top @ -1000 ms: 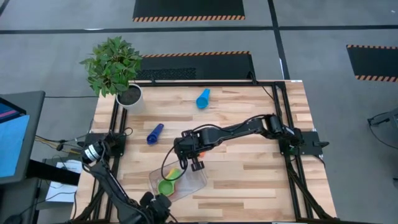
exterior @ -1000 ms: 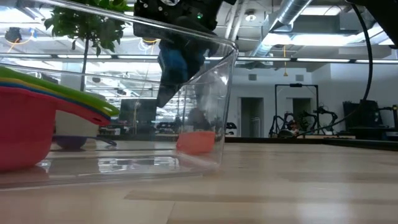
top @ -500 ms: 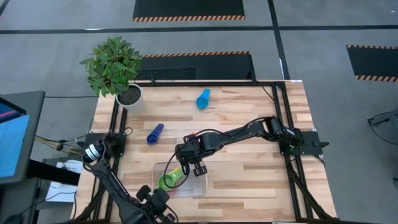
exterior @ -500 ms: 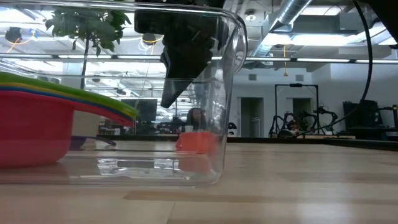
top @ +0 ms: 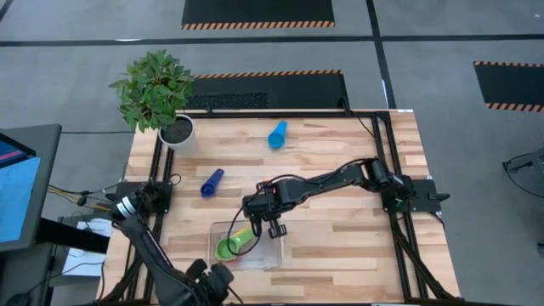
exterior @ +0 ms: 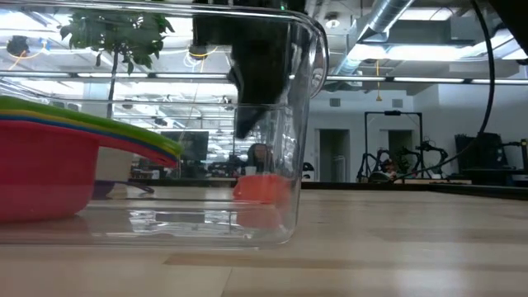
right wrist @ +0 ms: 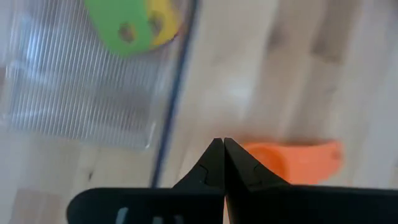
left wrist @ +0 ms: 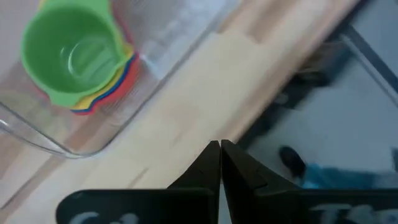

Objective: Nest measuring cups in basket
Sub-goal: Adjust the transparent bin, then stack the light blue measuring cup on top of the green measuring cup into the transparent bin

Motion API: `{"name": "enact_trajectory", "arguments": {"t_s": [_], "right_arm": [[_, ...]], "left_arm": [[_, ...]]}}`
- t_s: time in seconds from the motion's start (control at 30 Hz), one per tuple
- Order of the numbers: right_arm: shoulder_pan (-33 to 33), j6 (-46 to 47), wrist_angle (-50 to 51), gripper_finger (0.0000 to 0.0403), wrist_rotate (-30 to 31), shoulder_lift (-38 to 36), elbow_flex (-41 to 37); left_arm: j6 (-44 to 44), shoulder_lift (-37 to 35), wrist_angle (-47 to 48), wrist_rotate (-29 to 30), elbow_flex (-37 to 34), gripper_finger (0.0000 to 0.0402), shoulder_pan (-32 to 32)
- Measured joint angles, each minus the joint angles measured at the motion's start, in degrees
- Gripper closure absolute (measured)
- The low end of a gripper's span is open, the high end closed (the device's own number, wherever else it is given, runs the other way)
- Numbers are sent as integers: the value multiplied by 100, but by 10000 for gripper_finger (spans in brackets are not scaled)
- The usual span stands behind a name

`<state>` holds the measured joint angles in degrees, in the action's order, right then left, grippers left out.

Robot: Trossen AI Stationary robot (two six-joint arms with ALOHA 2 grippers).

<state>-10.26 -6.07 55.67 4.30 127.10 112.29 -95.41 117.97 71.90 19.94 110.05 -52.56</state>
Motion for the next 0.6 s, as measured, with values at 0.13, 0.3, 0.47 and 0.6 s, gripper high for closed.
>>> {"name": "enact_trajectory", "arguments": {"t_s": [0.13, 0.3, 0.47, 0.6], "right_arm": [[117, 9, -29, 391, 223, -420, 4], [377, 19, 173, 386, 1134, -1208, 5], [773, 301, 252, 382, 1551, -1922, 5], [1153, 309, 212, 385, 1684, -2263, 7]], "left_arm": [[675, -7, 761, 28, 916, 401, -2], [1039, -33, 1839, 311, 1524, 401, -86], [1619, -176, 1797, 1277, 1409, 401, -221], [2248, -421, 1792, 2131, 824, 401, -102]]}}
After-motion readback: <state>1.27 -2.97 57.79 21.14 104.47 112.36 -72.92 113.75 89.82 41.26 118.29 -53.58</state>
